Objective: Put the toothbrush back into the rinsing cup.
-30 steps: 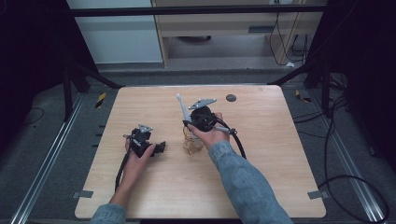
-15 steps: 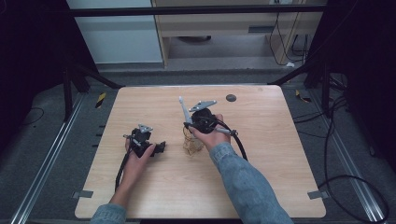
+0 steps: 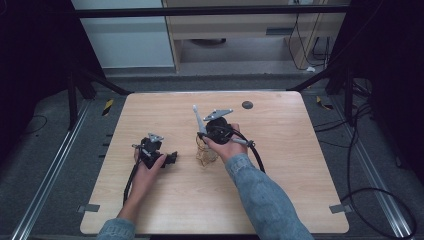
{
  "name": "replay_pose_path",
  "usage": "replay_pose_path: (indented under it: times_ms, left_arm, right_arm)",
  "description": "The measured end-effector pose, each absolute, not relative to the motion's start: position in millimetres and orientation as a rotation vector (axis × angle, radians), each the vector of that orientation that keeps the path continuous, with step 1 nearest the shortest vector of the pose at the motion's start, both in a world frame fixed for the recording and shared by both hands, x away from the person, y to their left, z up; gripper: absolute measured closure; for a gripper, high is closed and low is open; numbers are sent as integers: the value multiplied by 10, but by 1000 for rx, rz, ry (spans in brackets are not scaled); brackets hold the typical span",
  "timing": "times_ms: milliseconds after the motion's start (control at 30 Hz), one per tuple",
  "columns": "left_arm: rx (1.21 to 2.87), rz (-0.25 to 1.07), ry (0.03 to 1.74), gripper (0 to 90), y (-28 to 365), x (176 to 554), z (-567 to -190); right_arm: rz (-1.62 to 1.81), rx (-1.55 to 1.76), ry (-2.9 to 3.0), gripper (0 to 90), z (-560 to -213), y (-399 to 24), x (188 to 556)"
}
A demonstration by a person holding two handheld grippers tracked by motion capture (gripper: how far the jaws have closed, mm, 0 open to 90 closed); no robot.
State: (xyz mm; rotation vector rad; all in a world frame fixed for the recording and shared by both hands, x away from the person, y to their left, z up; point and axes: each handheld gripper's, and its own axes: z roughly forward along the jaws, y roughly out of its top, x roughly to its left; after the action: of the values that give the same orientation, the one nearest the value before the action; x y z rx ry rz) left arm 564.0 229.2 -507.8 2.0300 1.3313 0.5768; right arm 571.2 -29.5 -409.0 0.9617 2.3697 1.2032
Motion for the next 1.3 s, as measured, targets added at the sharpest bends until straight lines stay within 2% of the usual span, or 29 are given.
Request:
replay_pose_path:
  times_ms: [1300]
  left_arm:
    - [2030, 577, 1331, 0, 2293, 5640, -5078]
  right_arm:
    - [1189, 954, 2391, 663, -4097, -216, 5760]
